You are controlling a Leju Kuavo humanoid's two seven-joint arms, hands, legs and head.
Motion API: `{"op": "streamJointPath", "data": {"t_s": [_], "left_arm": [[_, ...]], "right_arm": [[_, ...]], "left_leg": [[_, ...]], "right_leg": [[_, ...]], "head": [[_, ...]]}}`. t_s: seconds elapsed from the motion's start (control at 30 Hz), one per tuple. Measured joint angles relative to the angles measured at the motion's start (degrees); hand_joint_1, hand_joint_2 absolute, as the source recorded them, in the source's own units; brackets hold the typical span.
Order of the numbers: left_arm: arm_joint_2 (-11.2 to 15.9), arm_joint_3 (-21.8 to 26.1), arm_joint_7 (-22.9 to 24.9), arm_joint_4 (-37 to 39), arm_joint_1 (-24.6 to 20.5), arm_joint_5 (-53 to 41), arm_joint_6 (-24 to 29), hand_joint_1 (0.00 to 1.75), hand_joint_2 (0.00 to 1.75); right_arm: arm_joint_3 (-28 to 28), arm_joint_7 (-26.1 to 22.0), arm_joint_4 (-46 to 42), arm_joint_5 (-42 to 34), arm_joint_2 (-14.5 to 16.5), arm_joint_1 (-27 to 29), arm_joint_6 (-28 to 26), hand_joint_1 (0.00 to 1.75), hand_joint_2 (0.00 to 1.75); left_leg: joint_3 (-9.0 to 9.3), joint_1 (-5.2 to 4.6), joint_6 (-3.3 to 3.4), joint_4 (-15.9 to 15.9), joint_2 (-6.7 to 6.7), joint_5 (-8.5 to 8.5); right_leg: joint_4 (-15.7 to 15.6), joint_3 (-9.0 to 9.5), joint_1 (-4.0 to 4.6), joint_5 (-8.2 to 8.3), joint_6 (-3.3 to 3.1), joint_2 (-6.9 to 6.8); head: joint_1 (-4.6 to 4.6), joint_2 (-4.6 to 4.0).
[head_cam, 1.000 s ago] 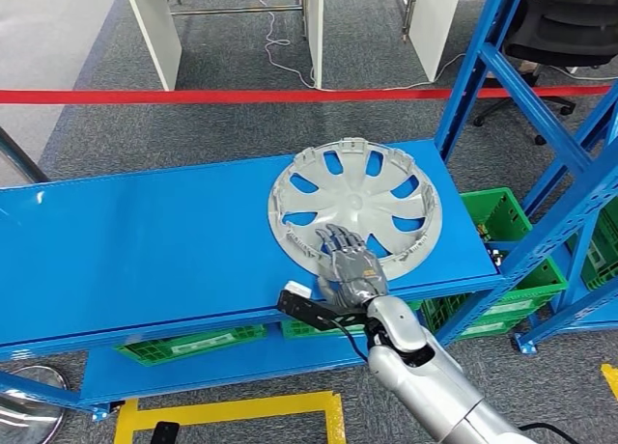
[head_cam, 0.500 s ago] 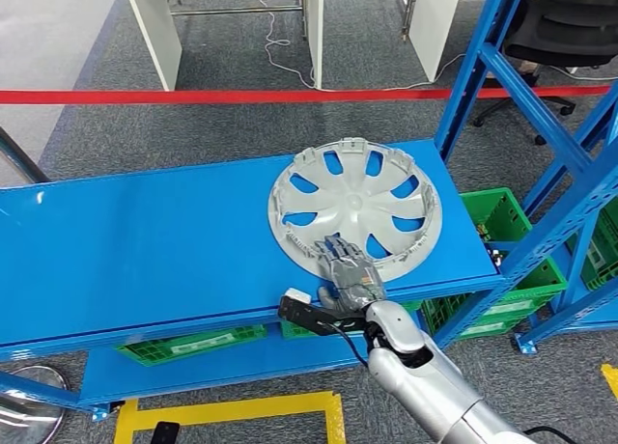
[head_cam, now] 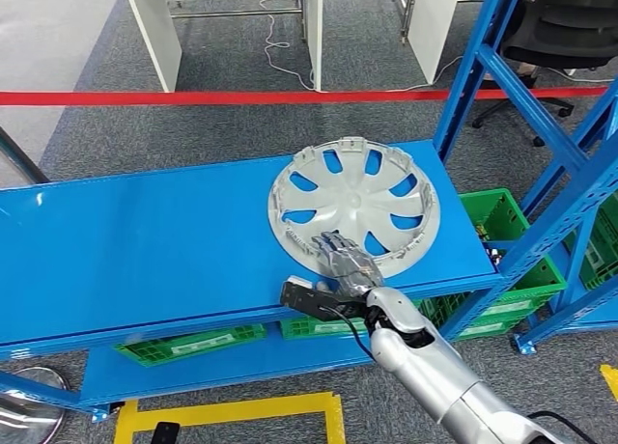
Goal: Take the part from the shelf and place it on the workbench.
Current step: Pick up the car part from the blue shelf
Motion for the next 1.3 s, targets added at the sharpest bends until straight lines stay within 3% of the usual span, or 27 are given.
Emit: {"op": "streamJointPath", "data": {"t_s": [0.27, 0.67, 0.7, 0.8, 0.83, 1.3], "left_arm": [[0.0, 0.9, 0.0, 0.3, 0.2, 0.0, 0.0, 0.00, 0.00], [0.1, 1.3, 0.0, 0.3, 0.2, -0.5, 0.0, 0.00, 0.00], [0.1, 1.3, 0.0, 0.3, 0.2, -0.6, 0.0, 0.00, 0.00], [0.1, 1.3, 0.0, 0.3, 0.2, -0.7, 0.0, 0.00, 0.00], [0.1, 1.3, 0.0, 0.3, 0.2, -0.7, 0.0, 0.00, 0.00], [0.0, 1.7, -0.1, 0.3, 0.3, -0.9, 0.1, 0.00, 0.00]], "right_arm": [[-0.4, 2.0, 1.1, 0.4, -0.6, -0.8, -1.3, 0.00, 1.75], [-0.2, 3.0, 2.7, -1.7, -2.8, -3.6, 5.4, 0.01, 1.75], [-0.1, 2.9, 2.9, -1.8, -2.9, -3.7, 5.5, 0.12, 1.75], [0.1, 2.6, 3.3, -2.3, -3.3, -4.1, 6.0, 1.39, 1.75], [0.2, 2.4, 3.4, -2.5, -3.4, -4.2, 6.2, 1.71, 1.75], [1.4, 0.9, 4.9, -4.4, -4.5, -5.8, 7.5, 1.75, 1.75]], "left_leg": [[-0.01, 0.00, 0.04, 0.1, 0.00, 0.06], [0.01, 0.00, 0.05, 0.2, 0.00, 0.06], [0.02, 0.00, 0.06, 0.2, 0.00, 0.07], [0.03, 0.00, 0.09, 0.2, 0.00, 0.09], [0.04, 0.00, 0.10, 0.2, 0.00, 0.09], [0.13, 0.00, 0.24, 0.2, 0.01, 0.20]], "right_leg": [[0.0, 0.03, -0.01, 0.06, 0.04, -0.02], [0.0, 0.11, -0.01, 0.13, 0.13, -0.02], [0.0, 0.12, -0.01, 0.15, 0.14, -0.01], [0.0, 0.13, -0.01, 0.19, 0.15, 0.01], [0.0, 0.13, -0.01, 0.21, 0.16, 0.02], [-0.1, 0.25, -0.01, 0.31, 0.21, -0.01]], "head": [[0.02, 0.00], [0.01, 0.00], [0.02, 0.00], [0.01, 0.00], [0.01, 0.00], [0.01, 0.00]]}}
